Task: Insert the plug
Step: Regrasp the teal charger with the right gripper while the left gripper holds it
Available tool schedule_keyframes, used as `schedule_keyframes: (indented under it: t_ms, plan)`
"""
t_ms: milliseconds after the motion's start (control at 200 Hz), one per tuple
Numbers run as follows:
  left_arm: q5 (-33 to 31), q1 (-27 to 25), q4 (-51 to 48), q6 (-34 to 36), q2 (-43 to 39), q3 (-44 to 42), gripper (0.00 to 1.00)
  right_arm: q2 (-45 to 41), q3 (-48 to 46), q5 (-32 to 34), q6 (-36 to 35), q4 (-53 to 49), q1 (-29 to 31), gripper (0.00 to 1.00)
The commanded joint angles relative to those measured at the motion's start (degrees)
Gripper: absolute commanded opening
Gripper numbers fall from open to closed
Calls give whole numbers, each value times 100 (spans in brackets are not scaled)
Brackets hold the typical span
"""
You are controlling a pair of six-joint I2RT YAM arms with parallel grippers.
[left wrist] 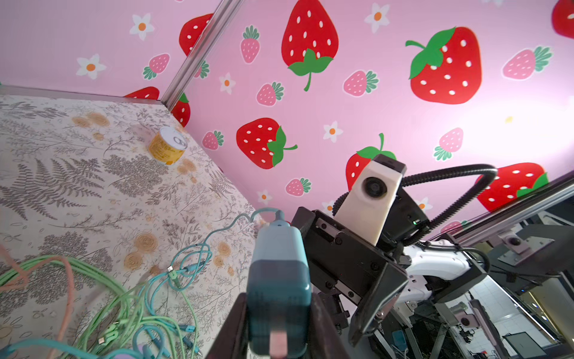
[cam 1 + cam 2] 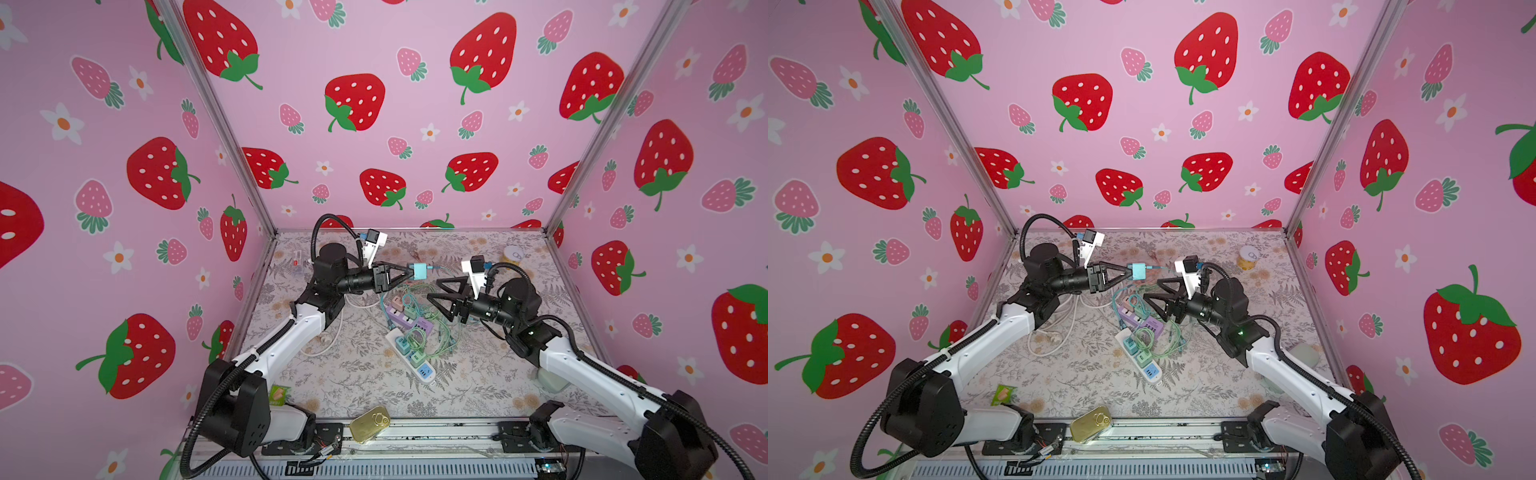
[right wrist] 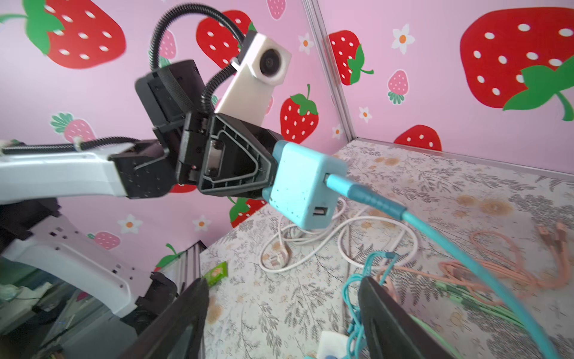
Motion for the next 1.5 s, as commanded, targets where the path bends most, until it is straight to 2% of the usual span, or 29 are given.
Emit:
schedule_keyframes:
  t_ms: [0, 290, 440, 850, 880, 1105, 1496]
  plan:
    - [310, -23, 1240, -665, -5, -94, 0, 144, -31, -322, 772, 1291, -3, 78]
    - [339, -159, 1681, -828, -209, -292, 0, 689, 211, -520, 1449, 2405, -64, 72]
    - [354, -224, 1853, -897, -266, -411, 0, 847, 222, -524, 1799, 2947, -99, 64]
    - [327, -348, 2101, -928, -286, -539, 0, 988, 367, -586, 1960, 3064, -100, 52]
    - [324, -355, 2111, -926, -286, -547, 0, 1004, 380, -595, 1964, 3064, -100, 49]
    - [314, -375, 2117, -843, -320, -566, 0, 1079, 423, -707, 2071, 3124, -100, 40]
    - [304, -389, 1973, -662, -312, -546, 0, 1198, 463, -1037, 2414, 3530, -100, 29]
